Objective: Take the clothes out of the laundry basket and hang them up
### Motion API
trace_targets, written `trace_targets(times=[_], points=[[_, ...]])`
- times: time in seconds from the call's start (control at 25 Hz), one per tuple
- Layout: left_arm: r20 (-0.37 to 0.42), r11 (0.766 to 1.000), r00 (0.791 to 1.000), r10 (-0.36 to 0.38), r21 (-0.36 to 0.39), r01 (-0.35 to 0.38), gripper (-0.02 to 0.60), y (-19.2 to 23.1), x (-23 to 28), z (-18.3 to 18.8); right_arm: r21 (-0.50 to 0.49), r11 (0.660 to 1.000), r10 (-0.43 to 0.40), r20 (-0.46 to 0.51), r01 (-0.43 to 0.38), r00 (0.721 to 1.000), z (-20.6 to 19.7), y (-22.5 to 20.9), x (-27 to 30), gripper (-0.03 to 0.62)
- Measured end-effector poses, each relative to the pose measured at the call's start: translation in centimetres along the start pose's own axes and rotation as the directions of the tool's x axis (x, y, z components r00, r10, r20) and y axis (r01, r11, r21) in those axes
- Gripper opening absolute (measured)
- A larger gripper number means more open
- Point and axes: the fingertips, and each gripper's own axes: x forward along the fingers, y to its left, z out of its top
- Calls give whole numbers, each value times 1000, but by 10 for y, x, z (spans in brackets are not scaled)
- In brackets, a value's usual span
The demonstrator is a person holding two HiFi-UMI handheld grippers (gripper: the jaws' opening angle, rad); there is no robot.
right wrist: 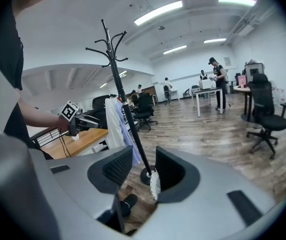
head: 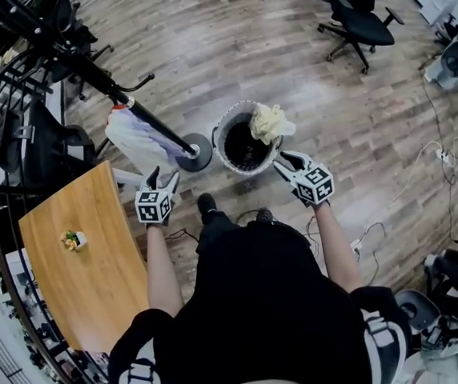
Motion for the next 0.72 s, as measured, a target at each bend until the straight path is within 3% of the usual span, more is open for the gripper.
trace_targets(times=[0.2,0.52,0.72], points=[[-12,996,998,-63,60,64,288,-60,17,13,52,997,-55,34,53,998,-22,-28,-44,156],[-37,978,988,-151,142,154,288,-118,44,39,137,982,-141,84,129,986,-46,-58,-84,153],[-12,959,970,-242,152,241,288,-154,64,62,94,968,-241,97,232,966,-42,-72,-95,135]])
